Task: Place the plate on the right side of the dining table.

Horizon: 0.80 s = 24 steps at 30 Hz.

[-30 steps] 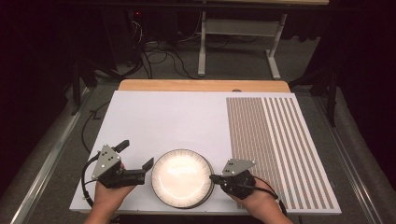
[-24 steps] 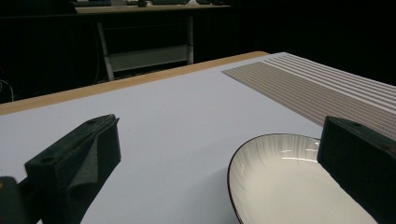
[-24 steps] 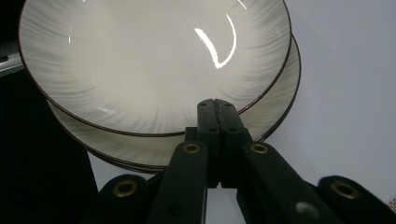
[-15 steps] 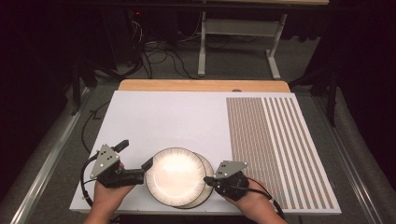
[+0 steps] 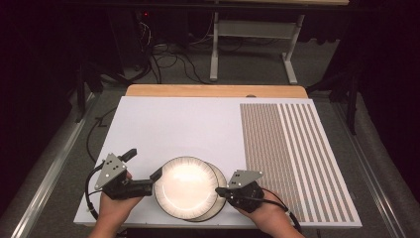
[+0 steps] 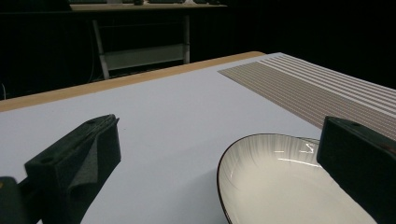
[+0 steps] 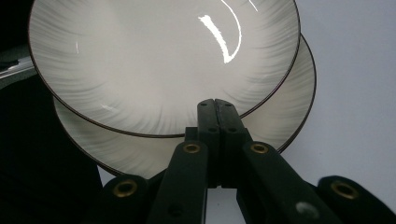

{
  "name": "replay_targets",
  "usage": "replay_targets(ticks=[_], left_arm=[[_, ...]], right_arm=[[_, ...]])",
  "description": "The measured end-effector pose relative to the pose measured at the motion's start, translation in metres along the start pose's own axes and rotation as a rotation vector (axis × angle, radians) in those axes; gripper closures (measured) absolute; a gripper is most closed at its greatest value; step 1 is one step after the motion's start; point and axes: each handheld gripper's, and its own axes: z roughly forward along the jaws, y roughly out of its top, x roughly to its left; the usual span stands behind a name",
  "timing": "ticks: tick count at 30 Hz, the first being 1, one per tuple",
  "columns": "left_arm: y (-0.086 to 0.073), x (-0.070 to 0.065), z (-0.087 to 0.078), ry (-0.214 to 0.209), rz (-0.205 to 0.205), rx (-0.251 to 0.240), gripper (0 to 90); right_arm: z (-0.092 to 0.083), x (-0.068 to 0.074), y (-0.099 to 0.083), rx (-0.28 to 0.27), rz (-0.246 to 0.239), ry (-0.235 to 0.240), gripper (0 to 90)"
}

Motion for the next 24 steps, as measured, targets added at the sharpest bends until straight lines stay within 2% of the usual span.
replay_targets(ticks=[6,10,24], left_arm=[[0.0008,0.0012,-0.0009,0.003,-0.001,0.000,0.3],[0.0040,0.0053,-0.0064,0.016,-0.015,-0.019,0.6],[0.0034,0.0010,-0.0035,0.001,0.004,-0.006,1.0]], right_arm=[[0.0001,-0.0004,-0.0002,-0.002,0.000,0.000,90.0],[-0.0002,0.0000,0.0000,0.002,-0.001,-0.002,90.0],[-0.0002,-0.0005,-0.0003,0.000,-0.006,0.002,90.0]])
